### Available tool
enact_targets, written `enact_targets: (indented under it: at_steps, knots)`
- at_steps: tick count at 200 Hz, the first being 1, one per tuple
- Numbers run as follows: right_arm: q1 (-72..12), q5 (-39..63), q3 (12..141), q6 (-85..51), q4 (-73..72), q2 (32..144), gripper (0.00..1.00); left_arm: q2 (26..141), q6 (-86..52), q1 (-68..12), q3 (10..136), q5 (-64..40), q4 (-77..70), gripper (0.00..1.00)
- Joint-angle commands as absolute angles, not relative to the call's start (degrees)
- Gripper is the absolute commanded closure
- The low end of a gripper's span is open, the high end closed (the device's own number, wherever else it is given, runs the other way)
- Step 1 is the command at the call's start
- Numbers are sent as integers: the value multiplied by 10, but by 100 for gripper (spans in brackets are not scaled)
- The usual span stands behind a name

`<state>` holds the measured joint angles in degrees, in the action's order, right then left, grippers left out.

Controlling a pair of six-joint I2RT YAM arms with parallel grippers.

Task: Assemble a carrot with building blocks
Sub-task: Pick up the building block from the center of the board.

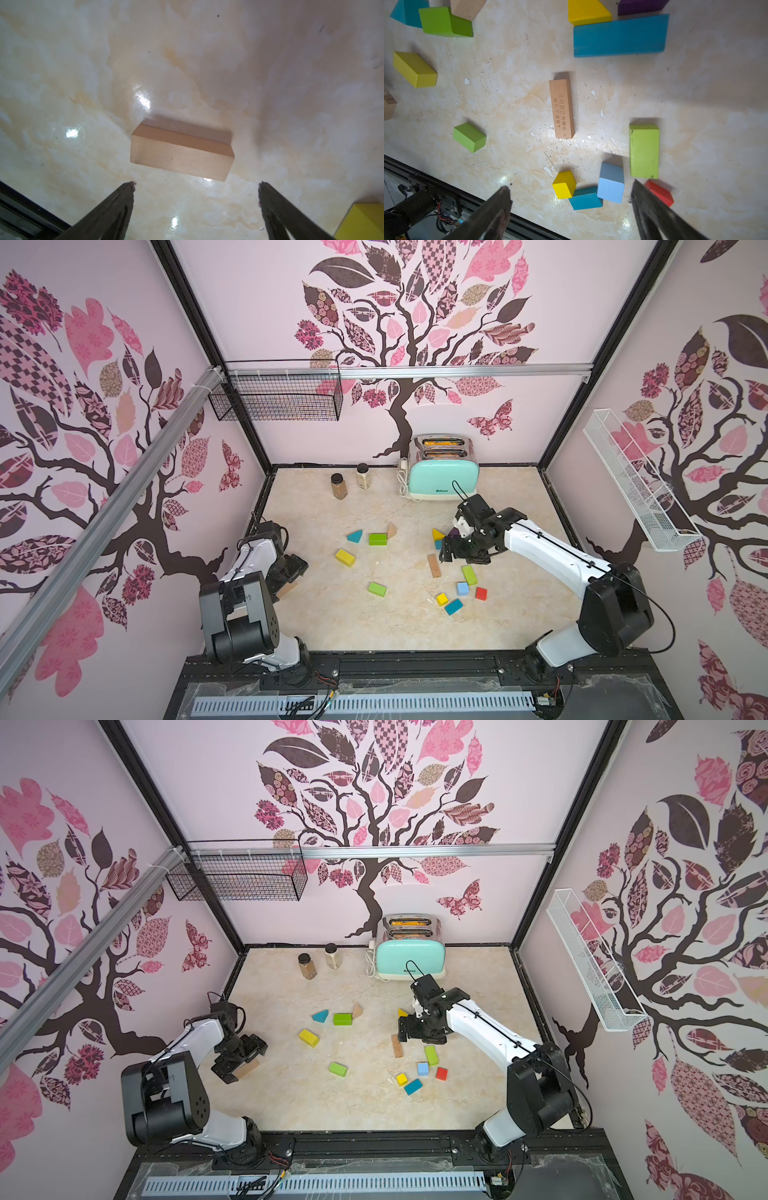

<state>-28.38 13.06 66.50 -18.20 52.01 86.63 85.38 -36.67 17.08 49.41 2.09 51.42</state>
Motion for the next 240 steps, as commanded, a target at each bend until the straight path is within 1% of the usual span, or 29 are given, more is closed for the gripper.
enact_targets:
  at_steps: [1, 29, 67, 81, 127, 149, 169, 186, 197, 222, 240]
  knots:
    - [-288, 138, 665, -184, 512, 873, 6, 866, -360, 191, 485, 10, 491, 2]
    - [-288, 140, 666, -186, 508, 879, 7, 874, -344, 211, 480, 13, 482, 2]
    - [-287, 142, 668, -187, 504, 892, 7, 903, -342, 213, 484, -1, 464, 3]
    - [-288, 142, 672, -186, 504, 895, 6, 908, -343, 213, 476, -4, 456, 6]
    - [-288, 148, 680, -190, 500, 903, 7, 901, -356, 210, 447, -24, 434, 22]
    - [-287, 147, 682, -189, 498, 905, 7, 900, -357, 200, 446, -26, 432, 26]
    - [-287, 148, 685, -189, 497, 909, 7, 895, -360, 186, 444, -27, 433, 29]
    - [-288, 146, 688, -189, 497, 909, 7, 884, -365, 167, 449, -26, 438, 35]
    - [-288, 139, 693, -189, 499, 907, 7, 874, -366, 149, 460, -23, 446, 36]
    - [-288, 120, 711, -185, 513, 896, 7, 846, -369, 107, 506, -19, 471, 37]
    - [-286, 102, 723, -188, 523, 884, 7, 827, -368, 60, 550, -17, 487, 37]
